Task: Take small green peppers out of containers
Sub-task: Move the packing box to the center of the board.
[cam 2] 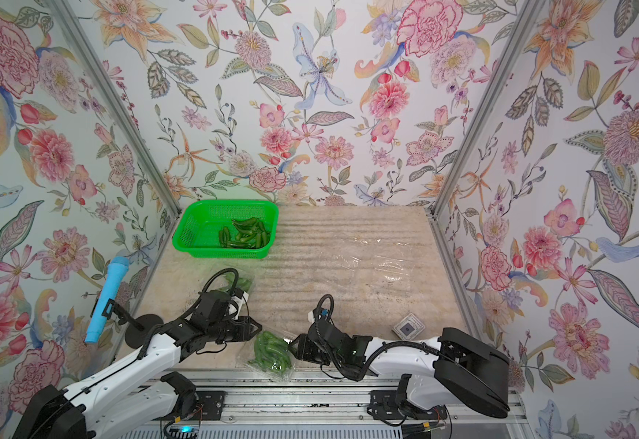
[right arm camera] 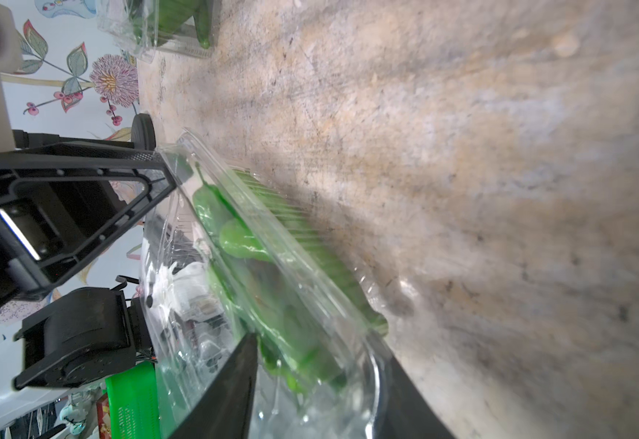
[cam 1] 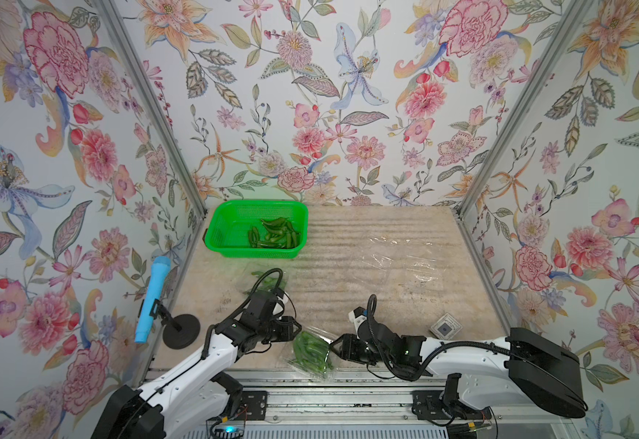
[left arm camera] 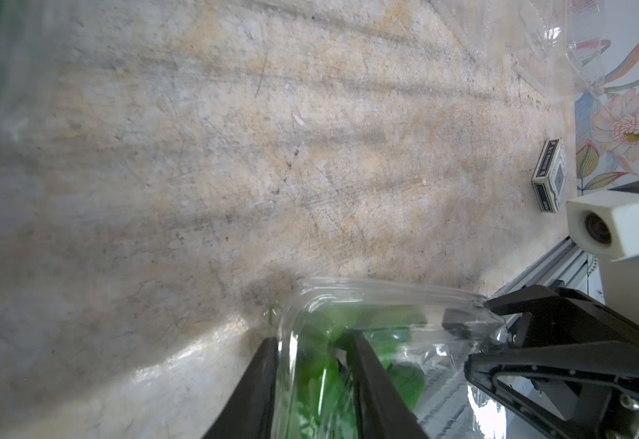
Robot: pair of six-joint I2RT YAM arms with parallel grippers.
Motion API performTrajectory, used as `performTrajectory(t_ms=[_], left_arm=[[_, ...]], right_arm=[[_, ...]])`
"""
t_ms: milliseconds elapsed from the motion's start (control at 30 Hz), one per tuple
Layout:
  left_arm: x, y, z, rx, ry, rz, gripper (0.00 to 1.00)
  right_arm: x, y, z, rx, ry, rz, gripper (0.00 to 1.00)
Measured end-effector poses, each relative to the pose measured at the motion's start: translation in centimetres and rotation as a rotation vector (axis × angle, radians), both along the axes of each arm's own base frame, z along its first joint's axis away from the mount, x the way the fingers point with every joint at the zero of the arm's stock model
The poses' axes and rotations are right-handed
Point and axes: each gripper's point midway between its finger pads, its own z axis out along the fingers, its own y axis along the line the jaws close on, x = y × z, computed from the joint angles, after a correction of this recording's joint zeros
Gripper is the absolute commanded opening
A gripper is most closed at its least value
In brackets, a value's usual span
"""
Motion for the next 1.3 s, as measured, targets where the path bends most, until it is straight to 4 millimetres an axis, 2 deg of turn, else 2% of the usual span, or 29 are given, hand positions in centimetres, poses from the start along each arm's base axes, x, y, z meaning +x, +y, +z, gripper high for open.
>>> performTrajectory(t_ms=[200,267,367,500,667,833,933,1000,1033,1100,1200,1300], left_arm=[[2.1,-1.3,0.5,-0.009,-0.021,-0.004,0.31],[3.3,-2.0,0.9,-0.008,-0.037,-0.010,0.30],[6.3,-3.5,2.0,-0.005,-0.082,-0.026,0.26],[11.5,-6.6,3.4,-0.010,-0.148,-0.059,0.23],[18.8,-10.4,3.2,-0.019,-0.182,-0.112,0.22],[26.5,-12.7,3.7,-0.031,-0.249,-0.125,0.34],[29.7,-13.8,4.4,-0.046,-0.288,-0.132,0.39],[31.4,-14.1,4.5,-0.059,-0.299,-0.135,0.41],[31.9,-14.3,4.3,-0.063,-0.298,-0.136,0.42],[32.5,-14.1,3.8,-0.072,-0.289,-0.137,0.43],[32.9,-12.6,3.0,-0.066,-0.272,-0.111,0.45],[32.9,-10.1,3.2,-0.058,-0.271,-0.070,0.46]], right_arm=[[2.4,-1.7,0.3,-0.040,-0.043,-0.034,0.43],[3.6,-2.4,0.7,-0.049,-0.060,-0.056,0.43],[5.9,-3.6,1.4,-0.051,-0.090,-0.095,0.43],[9.0,-5.2,1.9,-0.063,-0.127,-0.147,0.42],[13.6,-6.4,1.3,-0.074,-0.132,-0.200,0.43],[18.5,-5.6,1.3,-0.052,-0.131,-0.218,0.47],[20.1,-4.4,1.8,-0.026,-0.152,-0.194,0.50],[20.5,-4.2,2.0,-0.019,-0.156,-0.184,0.54],[20.6,-4.2,2.2,-0.018,-0.158,-0.181,0.58],[20.8,-4.4,2.3,-0.026,-0.158,-0.176,0.60],[20.7,-4.8,2.2,-0.049,-0.149,-0.171,0.65],[20.1,-5.4,2.9,-0.072,-0.150,-0.164,0.68]])
